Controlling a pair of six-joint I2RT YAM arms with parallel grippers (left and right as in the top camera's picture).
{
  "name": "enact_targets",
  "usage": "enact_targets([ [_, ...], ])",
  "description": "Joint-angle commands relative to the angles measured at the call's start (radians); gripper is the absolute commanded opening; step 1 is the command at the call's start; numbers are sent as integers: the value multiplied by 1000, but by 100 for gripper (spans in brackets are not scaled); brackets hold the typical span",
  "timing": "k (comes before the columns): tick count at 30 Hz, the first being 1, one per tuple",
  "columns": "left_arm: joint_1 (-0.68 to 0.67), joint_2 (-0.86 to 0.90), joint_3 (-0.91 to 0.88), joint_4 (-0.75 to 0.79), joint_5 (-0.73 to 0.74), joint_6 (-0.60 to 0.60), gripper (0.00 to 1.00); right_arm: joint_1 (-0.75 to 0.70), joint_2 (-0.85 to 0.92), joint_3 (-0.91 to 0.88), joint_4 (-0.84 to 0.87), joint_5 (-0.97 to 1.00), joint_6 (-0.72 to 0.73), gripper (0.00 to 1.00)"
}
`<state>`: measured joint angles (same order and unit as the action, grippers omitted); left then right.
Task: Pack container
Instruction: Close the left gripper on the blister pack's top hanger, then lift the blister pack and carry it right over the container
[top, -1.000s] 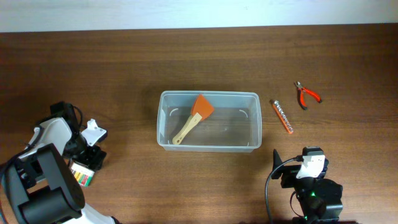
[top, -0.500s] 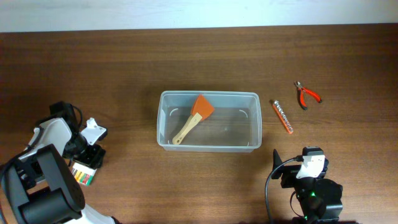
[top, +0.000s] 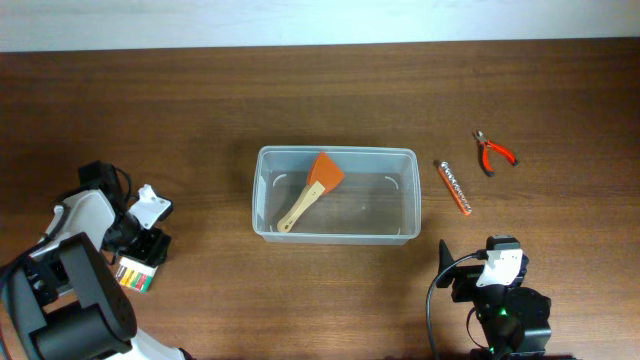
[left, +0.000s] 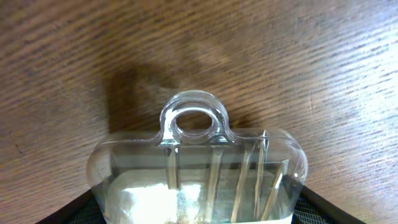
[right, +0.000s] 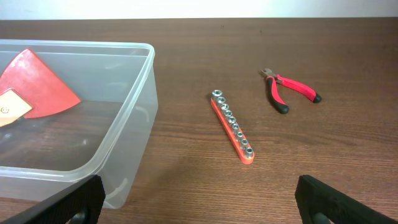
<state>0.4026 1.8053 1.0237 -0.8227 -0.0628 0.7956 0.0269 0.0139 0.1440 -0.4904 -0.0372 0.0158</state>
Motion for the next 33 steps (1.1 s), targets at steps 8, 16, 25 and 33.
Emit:
enact_targets([
  [8, 1, 26, -30, 30, 87, 2, 2, 5, -8, -6, -3, 20, 1, 99],
  [16, -1, 25, -5, 30, 87, -50, 2, 5, -8, -6, -3, 20, 1, 99],
  [25, -1, 25, 127, 13, 94, -158, 2, 5, -8, -6, -3, 20, 1, 99],
  [33, -5, 25, 237, -34, 94, -238, 2, 5, -8, -6, -3, 20, 1, 99],
])
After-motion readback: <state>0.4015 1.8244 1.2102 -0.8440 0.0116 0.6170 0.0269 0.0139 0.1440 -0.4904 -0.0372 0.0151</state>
